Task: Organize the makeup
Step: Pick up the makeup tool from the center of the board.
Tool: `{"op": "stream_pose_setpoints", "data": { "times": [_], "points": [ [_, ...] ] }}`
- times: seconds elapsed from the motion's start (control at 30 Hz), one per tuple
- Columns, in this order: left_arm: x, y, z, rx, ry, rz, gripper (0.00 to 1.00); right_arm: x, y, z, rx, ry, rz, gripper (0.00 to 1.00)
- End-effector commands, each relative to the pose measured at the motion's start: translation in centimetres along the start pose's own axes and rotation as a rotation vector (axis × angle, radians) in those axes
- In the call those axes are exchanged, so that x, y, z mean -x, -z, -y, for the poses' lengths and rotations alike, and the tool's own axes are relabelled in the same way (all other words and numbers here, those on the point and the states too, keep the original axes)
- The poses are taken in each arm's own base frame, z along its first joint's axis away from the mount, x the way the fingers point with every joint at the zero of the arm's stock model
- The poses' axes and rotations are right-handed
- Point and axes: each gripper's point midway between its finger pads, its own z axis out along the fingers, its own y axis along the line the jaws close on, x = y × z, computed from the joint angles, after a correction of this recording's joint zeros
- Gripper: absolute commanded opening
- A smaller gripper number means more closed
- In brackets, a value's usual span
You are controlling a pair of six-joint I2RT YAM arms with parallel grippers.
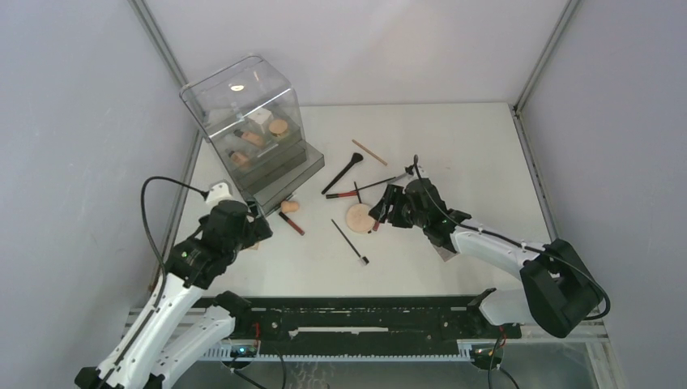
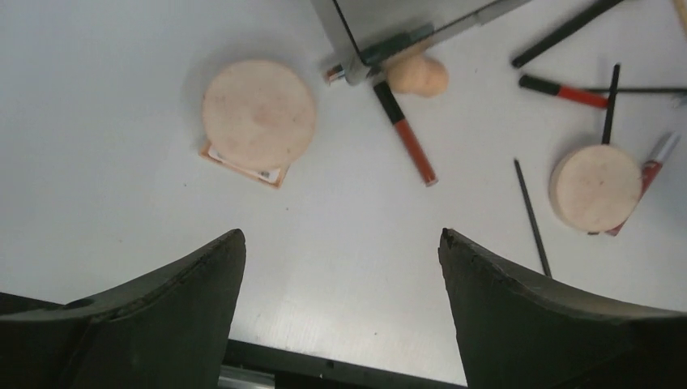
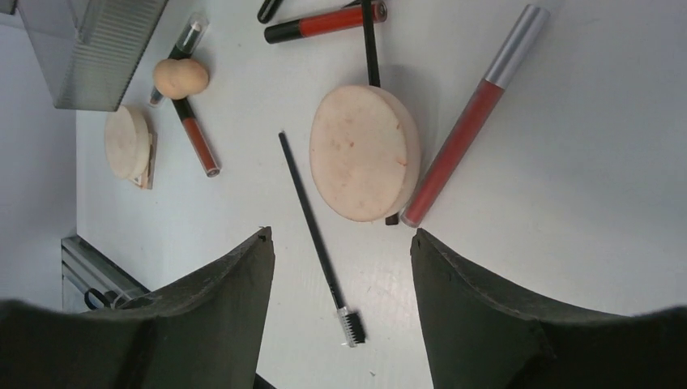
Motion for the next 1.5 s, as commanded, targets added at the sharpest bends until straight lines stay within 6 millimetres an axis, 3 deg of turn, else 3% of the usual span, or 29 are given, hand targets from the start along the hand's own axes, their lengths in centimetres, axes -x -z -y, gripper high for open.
{"op": "stream_pose_setpoints", "data": {
  "times": [0.0, 0.17, 0.47, 0.63, 0.77, 0.9, 1.07, 1.17, 1.33, 1.47],
  "points": [
    [-2.5, -0.4, 2.2, -0.091, -0.008, -0.087, 0.92, 0.5, -0.2, -0.7, 0.030, 0.029, -0.033, 0.71],
    [-1.8, 0.3, 4.4, -0.114, -0.196, -0.061, 0.94, 1.1, -0.4, -1.4, 0.045, 0.070, -0.059, 0.72],
    [-2.9, -0.4, 3.8, -0.120, -0.198, -0.048, 0.96, 1.0, -5.2, -0.7, 0.027, 0.118, -0.179, 0.72],
    [-3.0, -0.1, 3.6, -0.137, -0.198, -0.043, 0.97, 0.3, -6.8, 0.1, -0.004, 0.114, -0.221, 0.69],
    [-3.0, -0.1, 3.8, -0.145, -0.182, -0.046, 0.97, -0.6, -7.4, 1.0, -0.037, 0.112, -0.249, 0.65],
    [-3.1, -0.2, 3.9, -0.144, -0.178, -0.045, 0.97, -1.4, -7.7, 1.1, -0.033, 0.109, -0.269, 0.53],
    [-2.4, 0.2, 4.1, -0.152, -0.167, -0.027, 0.97, -0.7, -7.2, 0.3, -0.010, 0.105, -0.254, 0.25],
    [-1.3, 0.9, 4.1, -0.155, -0.159, 0.000, 0.97, 0.1, -6.2, -0.8, 0.013, 0.117, -0.234, 0.13],
    [1.2, 2.2, 3.7, -0.142, -0.148, 0.067, 0.97, 1.5, -4.0, -3.1, 0.067, 0.145, -0.189, 0.04],
    [4.0, 4.4, 3.6, -0.165, -0.097, 0.138, 0.97, 3.2, -2.2, -6.0, 0.149, 0.158, -0.138, 0.01]
  ]
}}
